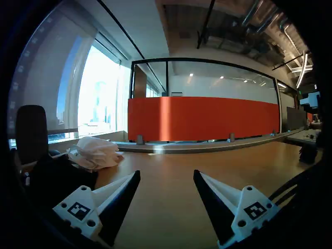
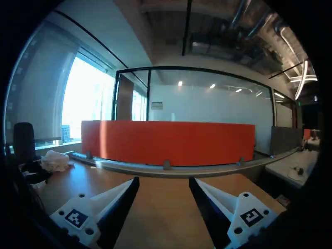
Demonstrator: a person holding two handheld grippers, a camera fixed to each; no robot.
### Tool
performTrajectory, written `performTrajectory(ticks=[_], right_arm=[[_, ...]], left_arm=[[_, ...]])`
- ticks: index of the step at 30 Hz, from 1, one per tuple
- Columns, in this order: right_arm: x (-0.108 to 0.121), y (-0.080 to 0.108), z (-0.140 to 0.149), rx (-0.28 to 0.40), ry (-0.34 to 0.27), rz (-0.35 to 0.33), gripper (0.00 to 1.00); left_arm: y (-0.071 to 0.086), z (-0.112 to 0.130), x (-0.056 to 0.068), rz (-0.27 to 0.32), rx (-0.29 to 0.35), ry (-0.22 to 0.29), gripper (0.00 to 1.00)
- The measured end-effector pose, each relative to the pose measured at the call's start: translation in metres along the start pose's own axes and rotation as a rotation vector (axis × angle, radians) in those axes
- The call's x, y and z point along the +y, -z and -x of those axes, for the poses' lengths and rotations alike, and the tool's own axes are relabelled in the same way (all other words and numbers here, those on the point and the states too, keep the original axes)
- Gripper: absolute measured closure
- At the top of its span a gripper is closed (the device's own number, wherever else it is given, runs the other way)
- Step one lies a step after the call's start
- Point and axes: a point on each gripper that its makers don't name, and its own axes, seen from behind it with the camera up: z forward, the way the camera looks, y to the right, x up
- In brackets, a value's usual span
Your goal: Fold towel
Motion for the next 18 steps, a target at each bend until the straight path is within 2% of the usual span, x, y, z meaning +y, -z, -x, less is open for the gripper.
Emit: performTrajectory(ticks=[9,18], right_arm=[[0.016,-0.001,0.011,0.011,-0.006,0.025,0.08],[0.032,0.003,0.036,0.017,-0.051,0.039,0.08]], left_arm=[[0.000,0.000,0.000,0.000,0.000,-0.002,0.05],[0.000,0.001,-0.001,0.000,0.000,-0.001,0.05]])
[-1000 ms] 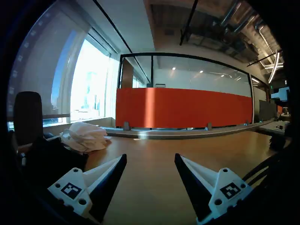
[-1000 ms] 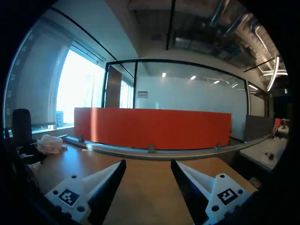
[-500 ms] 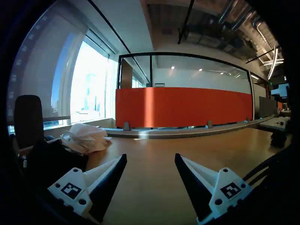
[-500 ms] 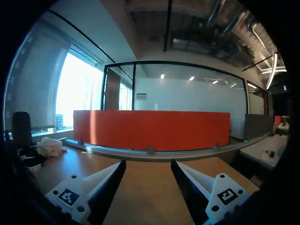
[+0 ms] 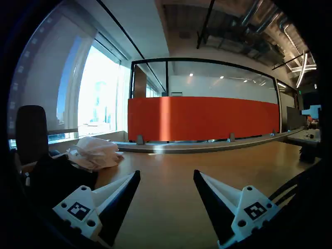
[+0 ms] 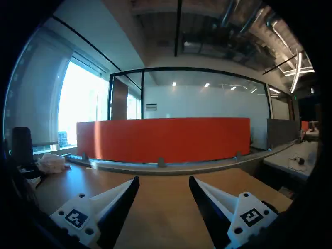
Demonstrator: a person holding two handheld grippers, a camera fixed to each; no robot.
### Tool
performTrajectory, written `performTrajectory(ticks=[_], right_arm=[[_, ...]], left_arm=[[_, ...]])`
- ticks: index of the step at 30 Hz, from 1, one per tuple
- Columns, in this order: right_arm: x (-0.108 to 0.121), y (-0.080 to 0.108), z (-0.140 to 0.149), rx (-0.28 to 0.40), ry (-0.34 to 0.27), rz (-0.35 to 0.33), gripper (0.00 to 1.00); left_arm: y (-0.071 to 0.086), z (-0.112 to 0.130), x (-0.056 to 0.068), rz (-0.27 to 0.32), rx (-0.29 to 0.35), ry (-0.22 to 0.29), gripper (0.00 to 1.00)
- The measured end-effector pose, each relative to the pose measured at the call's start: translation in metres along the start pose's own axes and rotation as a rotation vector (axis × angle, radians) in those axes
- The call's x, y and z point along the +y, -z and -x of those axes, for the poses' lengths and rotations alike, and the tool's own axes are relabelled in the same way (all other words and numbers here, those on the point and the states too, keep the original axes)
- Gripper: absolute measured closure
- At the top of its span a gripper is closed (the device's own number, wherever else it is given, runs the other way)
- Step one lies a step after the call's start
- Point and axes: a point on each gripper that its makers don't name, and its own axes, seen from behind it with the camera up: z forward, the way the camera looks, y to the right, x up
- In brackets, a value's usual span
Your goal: Fold towel
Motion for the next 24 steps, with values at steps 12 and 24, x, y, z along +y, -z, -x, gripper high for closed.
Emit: performTrajectory(ticks=[12,24], right_arm=[[0.026,0.010,0.053,-0.015,-0.028,0.059,0.08],[0.045,0.009,0.090,-0.019,-0.034,0.068,0.08]], left_arm=[[0.000,0.000,0.000,0.000,0.000,0.001,0.05],[0.000,0.001,0.000,0.000,0.001,0.002,0.05]])
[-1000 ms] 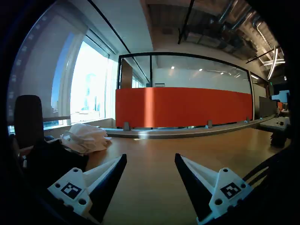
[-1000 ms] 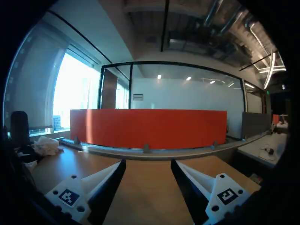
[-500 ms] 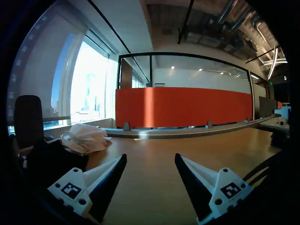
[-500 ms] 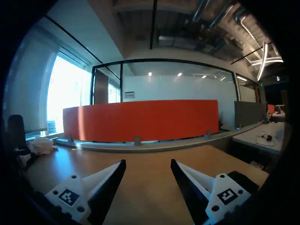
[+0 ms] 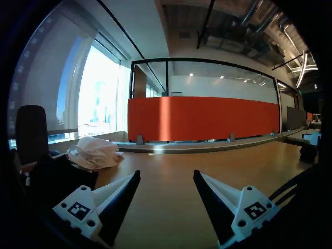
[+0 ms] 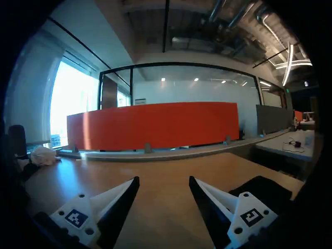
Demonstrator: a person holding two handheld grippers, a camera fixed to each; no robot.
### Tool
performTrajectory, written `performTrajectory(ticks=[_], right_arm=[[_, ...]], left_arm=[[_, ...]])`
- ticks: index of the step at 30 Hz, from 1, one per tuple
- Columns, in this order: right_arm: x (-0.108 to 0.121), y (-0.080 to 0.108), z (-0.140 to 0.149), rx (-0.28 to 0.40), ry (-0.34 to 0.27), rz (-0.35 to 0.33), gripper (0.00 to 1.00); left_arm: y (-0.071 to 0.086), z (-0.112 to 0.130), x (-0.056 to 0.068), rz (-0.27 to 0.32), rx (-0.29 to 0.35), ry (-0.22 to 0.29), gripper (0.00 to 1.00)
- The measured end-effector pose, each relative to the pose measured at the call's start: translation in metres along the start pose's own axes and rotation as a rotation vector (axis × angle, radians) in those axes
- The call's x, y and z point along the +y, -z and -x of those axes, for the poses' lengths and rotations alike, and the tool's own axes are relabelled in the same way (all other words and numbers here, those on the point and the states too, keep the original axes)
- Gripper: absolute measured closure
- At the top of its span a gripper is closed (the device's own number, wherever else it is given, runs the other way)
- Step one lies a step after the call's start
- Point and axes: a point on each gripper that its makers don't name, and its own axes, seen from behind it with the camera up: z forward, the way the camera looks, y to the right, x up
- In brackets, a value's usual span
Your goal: Fold towel
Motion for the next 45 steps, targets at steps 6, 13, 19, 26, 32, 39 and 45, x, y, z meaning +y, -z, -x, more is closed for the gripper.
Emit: performTrajectory(ticks=[6,13,19,26,32,39,45], right_arm=[[0.003,-0.004,0.012,-0.004,0.003,-0.004,0.08],[0.003,-0.002,0.010,0.005,0.011,-0.006,0.08],[0.000,0.002,0.007,0.012,0.029,-0.007,0.08],[-0.007,0.004,0.012,0.013,0.056,-0.020,0.08],[-0.011,0.005,0.012,0.012,0.063,-0.026,0.08],[-0.011,0.005,0.012,0.011,0.062,-0.027,0.08],[-0.011,0.005,0.011,0.010,0.062,-0.026,0.07]], left_arm=[[0.000,0.001,0.001,0.000,0.000,-0.001,0.05],[0.000,0.001,0.000,0.000,0.000,-0.001,0.05],[0.000,0.001,0.000,0.000,0.000,0.000,0.05],[0.000,0.001,0.000,0.000,0.000,0.000,0.05],[0.000,0.001,0.000,0.000,0.000,-0.001,0.05],[0.000,0.001,0.000,0.000,0.000,0.000,0.05],[0.000,0.000,0.000,0.000,0.000,0.000,0.05]])
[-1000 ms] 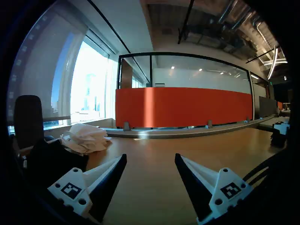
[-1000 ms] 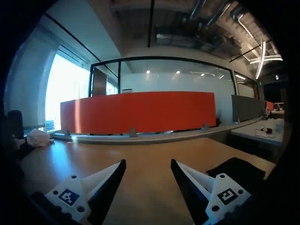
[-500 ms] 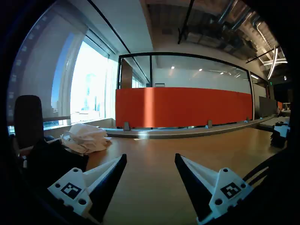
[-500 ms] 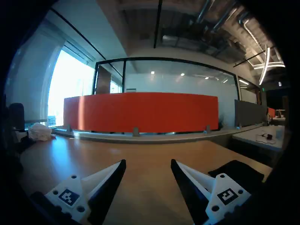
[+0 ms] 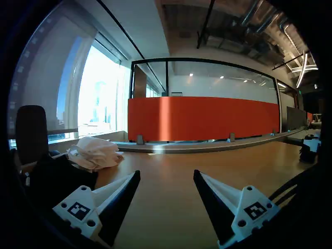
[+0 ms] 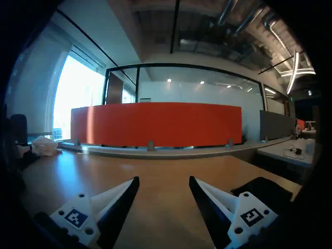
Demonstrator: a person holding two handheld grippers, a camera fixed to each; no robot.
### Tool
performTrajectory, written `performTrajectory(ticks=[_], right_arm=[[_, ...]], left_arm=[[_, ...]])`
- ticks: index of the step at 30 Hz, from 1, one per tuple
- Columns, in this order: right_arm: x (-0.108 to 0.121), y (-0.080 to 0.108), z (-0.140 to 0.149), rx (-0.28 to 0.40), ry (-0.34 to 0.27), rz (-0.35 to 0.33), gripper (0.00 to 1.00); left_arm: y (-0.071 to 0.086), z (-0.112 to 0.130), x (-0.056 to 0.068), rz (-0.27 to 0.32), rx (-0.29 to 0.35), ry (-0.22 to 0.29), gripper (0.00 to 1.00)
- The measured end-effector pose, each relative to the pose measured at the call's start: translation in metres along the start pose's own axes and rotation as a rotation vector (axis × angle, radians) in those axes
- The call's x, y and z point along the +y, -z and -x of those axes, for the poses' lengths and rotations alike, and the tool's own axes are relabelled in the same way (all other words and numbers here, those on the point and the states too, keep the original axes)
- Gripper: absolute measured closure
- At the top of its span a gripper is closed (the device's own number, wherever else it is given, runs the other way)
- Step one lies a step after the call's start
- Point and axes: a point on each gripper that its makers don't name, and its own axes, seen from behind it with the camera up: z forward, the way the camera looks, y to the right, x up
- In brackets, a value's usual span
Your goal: Fold towel
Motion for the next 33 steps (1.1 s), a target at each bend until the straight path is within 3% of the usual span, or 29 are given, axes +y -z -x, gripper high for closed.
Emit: performTrajectory(ticks=[33], right_arm=[[0.0002,-0.0003,0.0009,0.001,0.000,0.000,0.07]], left_arm=[[0.0022,-0.0083,-0.0017,0.000,-0.003,-0.001,0.05]])
